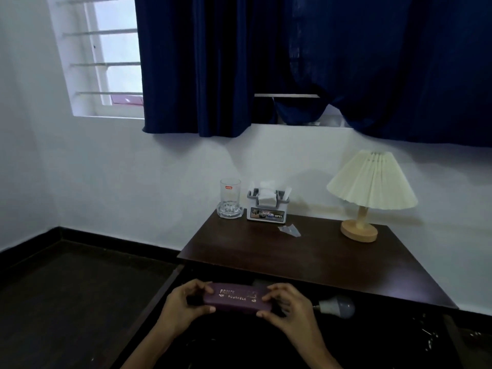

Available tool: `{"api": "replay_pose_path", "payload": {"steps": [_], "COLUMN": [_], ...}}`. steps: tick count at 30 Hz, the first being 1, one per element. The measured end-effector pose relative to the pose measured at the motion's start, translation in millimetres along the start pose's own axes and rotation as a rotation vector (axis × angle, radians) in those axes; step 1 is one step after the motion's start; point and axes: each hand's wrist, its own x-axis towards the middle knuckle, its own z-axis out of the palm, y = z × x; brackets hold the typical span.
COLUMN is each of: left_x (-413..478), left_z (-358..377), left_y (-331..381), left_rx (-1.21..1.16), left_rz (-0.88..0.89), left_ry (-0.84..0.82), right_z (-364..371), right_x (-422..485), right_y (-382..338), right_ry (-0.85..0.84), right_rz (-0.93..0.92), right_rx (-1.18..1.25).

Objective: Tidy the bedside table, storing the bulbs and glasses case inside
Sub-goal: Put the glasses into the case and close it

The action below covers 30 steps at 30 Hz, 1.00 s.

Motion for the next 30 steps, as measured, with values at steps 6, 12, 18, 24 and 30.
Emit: {"api": "replay_pose_path", "payload": {"steps": [6, 12, 18, 24, 30], "left_x": [24.9, 50.5, 69.0, 77.3, 87.7], "left_z": [21.7, 42.8, 52.5, 65.7, 73.6], "left_y": [-30.6, -63.7, -81.0, -88.5, -87.8], "left_rx": [0.057, 0.261, 0.446, 0.452, 0.648], "left_rz": [-0.040, -0.095, -0.158, -0.163, -0.142], "left_ry": [-0.032, -0.041, -0.060, 0.032, 0.092], "right_z": [16.4, 38.5, 62.4, 76.0, 82.9], "right_x": [7.5, 23.0, 24.1, 28.7, 38.2], "right_y": [38.9, 69.8, 88.8, 98.1, 102.7], "right_ry": [-0.060, -0.111, -0.179, -0.137, -0.096], "right_rz": [0.036, 0.077, 0.162, 0.195, 0.207], "right_rx": [-0.181, -0.318, -0.442, -0.497, -0.514]}}
